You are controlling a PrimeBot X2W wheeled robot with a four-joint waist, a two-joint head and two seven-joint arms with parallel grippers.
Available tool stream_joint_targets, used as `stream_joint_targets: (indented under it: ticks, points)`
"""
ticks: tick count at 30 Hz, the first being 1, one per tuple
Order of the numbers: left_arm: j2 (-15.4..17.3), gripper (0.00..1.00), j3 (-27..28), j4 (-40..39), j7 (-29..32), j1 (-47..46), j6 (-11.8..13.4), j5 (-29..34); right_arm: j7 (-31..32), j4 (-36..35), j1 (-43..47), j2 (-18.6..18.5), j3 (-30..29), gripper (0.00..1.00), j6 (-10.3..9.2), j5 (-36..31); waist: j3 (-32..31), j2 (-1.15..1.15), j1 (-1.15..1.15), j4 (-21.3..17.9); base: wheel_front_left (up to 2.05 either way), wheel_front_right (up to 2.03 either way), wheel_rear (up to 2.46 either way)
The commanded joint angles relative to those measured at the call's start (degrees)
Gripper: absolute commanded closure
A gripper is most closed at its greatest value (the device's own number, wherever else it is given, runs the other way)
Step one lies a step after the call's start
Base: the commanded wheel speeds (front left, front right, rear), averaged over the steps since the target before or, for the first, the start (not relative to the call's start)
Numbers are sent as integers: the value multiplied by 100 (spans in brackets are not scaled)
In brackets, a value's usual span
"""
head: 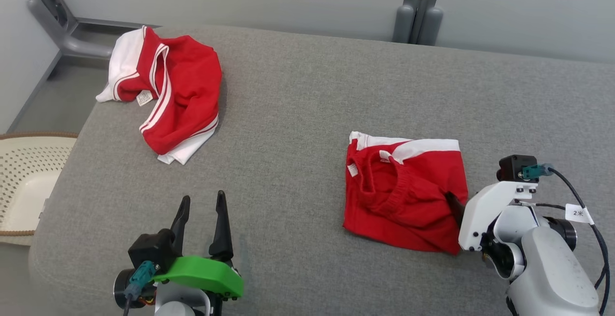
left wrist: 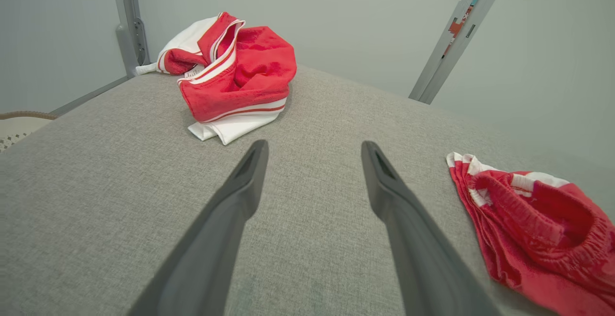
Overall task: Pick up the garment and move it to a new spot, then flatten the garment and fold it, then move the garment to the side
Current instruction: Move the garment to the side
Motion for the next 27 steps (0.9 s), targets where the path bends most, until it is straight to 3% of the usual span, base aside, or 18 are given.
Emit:
stream_joint_targets:
  ticks: [1,4,5,6,7,8,9,17,19,21,27]
  points:
    - [8,0,10,-26,4,-112,22,-7,33,108,-96,-17,25,0,-2,6,157,0,0,148,0,0,0]
    - [8,0,16,-46,4,-132,23,-4,48,339,-209,-62,121,0,-1,-6,216,0,0,176,0,0,0]
    - [8,0,20,-51,4,-141,25,1,37,419,-245,-84,163,51,-1,-16,236,0,0,178,0,0,0]
    - [8,0,21,-50,4,-143,26,12,5,491,-273,-91,197,62,-1,-11,250,0,0,174,0,0,0]
    - [8,0,14,-44,4,-141,24,31,-2,541,-296,-93,240,65,-1,-10,259,0,0,164,0,0,0]
    - [8,0,7,-43,4,-139,18,41,-36,582,-323,-95,289,85,-1,-8,266,0,0,151,0,0,0]
    - [8,0,-14,-36,4,-134,4,58,-103,603,-369,-114,331,100,-1,2,273,0,0,119,0,0,0]
    - [8,0,-100,-88,4,-170,11,143,-700,680,-766,-410,473,100,-7,-103,419,0,0,-574,0,0,0]
    - [9,0,-119,-122,4,-215,9,190,-793,704,-863,-510,489,100,-7,-126,489,0,0,-865,0,0,0]
    - [9,0,-132,-157,5,-308,15,268,-939,696,-1024,-651,492,100,-6,-128,632,0,0,-1393,0,0,0]
    - [25,0,-148,-174,5,-573,-96,531,-1354,790,-1275,-839,344,100,-6,-230,940,0,0,-2312,0,0,0]
